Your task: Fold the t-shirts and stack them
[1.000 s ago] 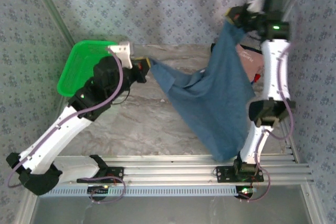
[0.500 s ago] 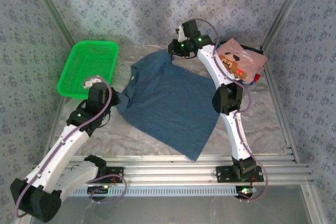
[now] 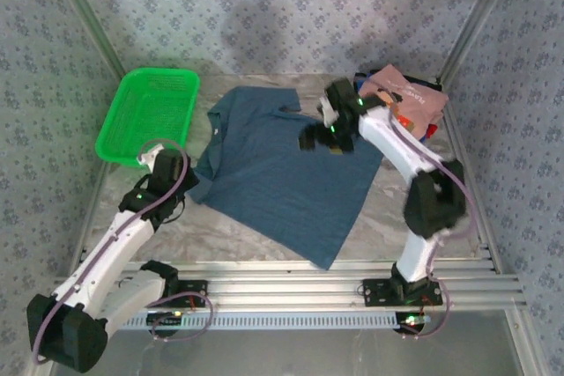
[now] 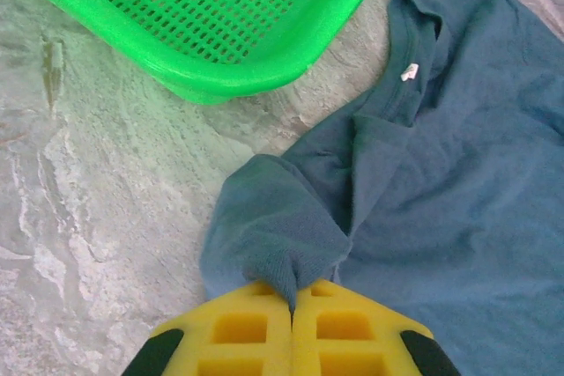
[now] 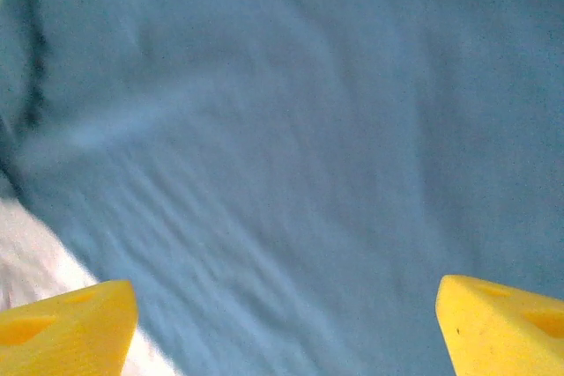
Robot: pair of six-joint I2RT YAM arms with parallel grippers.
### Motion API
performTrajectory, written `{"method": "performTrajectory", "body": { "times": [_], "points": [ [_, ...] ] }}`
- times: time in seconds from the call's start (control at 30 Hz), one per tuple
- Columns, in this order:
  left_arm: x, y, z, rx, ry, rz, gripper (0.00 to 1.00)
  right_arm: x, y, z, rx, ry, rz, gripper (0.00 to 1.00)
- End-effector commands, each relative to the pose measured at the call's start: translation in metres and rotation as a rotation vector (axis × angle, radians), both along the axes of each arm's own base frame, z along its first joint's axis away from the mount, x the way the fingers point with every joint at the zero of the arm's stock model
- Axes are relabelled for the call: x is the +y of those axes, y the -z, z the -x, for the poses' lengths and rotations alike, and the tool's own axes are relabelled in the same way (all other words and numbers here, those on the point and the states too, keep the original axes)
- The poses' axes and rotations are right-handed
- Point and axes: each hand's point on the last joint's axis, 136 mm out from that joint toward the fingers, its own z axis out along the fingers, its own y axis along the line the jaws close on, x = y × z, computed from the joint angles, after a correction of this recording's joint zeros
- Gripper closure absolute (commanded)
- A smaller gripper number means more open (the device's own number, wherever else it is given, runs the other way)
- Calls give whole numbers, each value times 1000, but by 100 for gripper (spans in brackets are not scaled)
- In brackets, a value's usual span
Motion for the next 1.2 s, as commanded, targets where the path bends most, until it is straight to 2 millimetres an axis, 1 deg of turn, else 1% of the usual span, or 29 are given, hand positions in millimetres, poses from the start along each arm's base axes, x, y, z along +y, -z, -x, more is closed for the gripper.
{"method": "performTrajectory", "body": {
  "times": [0.0,0.03,0.07,0.13,0.27,0.3,0.37,0.43,0.47,0.57,0.63,0.7,0.77,0.8,0.83,0.87,0.93,1.0,1.07,1.1,1.17],
  "points": [
    [-10,-12,-1,-48,37,66,100,-24,56,62,178,174,-2,12],
    [-15,-16,-1,-57,60,76,100,-31,73,76,210,173,24,13],
    [-19,-20,-2,-67,84,82,100,-34,84,85,237,177,38,14],
    [-27,-31,-1,-91,136,84,100,-39,104,89,261,215,53,14],
    [-38,-57,2,-142,218,84,100,-48,137,80,303,248,113,14],
    [-40,-63,4,-153,235,87,100,-50,145,75,312,251,129,14],
    [-41,-75,9,-172,254,91,100,-52,154,62,318,260,161,14],
    [-41,-86,15,-189,267,90,100,-52,155,41,292,266,166,14],
    [-40,-90,18,-195,273,89,100,-52,153,27,268,267,166,14],
    [-41,-98,27,-207,299,93,100,-45,139,-24,184,245,169,14],
    [-44,-95,32,-198,327,107,100,-37,133,-56,149,211,162,14],
    [-46,-85,38,-169,337,122,100,-26,129,-82,120,163,153,14],
    [-46,-75,43,-146,340,126,100,-15,109,-98,80,144,115,14],
    [-45,-71,46,-139,337,129,100,-13,96,-101,57,141,100,13],
    [-44,-68,48,-133,336,129,100,-11,84,-98,47,137,89,13],
    [-44,-65,49,-127,337,129,100,-11,72,-90,45,135,73,13],
    [-44,-59,51,-114,335,134,100,-20,54,-67,59,144,66,12],
    [-46,-50,52,-97,337,148,100,-34,39,-34,79,161,58,12],
    [-49,-43,52,-90,336,172,100,-46,31,-4,104,190,28,11],
    [-50,-37,52,-82,332,182,100,-54,35,14,142,216,11,12],
    [-50,-31,53,-72,323,195,100,-64,38,38,181,256,-34,13]
  ]
}}
